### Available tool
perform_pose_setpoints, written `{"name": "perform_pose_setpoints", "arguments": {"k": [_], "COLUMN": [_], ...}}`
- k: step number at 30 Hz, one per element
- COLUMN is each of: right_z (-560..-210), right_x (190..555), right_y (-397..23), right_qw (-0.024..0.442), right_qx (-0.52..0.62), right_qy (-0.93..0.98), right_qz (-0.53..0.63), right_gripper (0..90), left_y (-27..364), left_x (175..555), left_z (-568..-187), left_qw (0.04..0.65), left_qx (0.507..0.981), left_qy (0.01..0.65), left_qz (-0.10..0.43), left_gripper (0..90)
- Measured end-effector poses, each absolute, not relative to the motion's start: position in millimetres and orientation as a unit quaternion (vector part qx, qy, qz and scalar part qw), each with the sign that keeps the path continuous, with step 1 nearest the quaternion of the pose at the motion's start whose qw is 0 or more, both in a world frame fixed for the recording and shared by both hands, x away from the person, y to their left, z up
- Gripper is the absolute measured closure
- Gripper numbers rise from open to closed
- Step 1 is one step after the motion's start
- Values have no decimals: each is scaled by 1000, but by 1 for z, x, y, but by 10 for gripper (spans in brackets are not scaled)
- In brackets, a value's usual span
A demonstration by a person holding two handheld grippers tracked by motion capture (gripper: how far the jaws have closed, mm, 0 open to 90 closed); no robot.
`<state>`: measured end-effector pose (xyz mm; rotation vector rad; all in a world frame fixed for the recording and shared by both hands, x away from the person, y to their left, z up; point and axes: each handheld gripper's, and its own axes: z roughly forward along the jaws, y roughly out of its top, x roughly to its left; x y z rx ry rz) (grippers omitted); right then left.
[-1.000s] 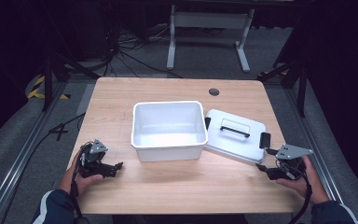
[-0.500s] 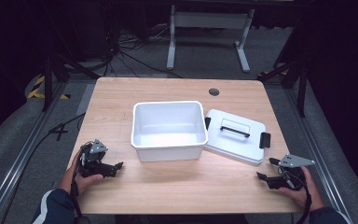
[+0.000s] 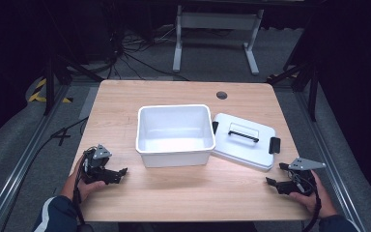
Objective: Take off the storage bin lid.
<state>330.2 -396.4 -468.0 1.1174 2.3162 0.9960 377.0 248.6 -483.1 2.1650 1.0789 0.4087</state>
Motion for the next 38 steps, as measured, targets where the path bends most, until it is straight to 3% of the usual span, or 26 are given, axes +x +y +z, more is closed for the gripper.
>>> {"name": "perform_pose_setpoints", "arguments": {"k": [38], "right_z": [-468], "right_x": [330], "right_y": [-396], "right_qw": [192], "right_qx": [401], "right_qy": [823], "right_qz": [354], "right_gripper": [152], "left_y": [248], "left_x": [377], "left_z": [-483], "left_qw": [337], "left_qx": [829], "left_qy": [418], "left_qz": [156], "left_gripper": [2]}}
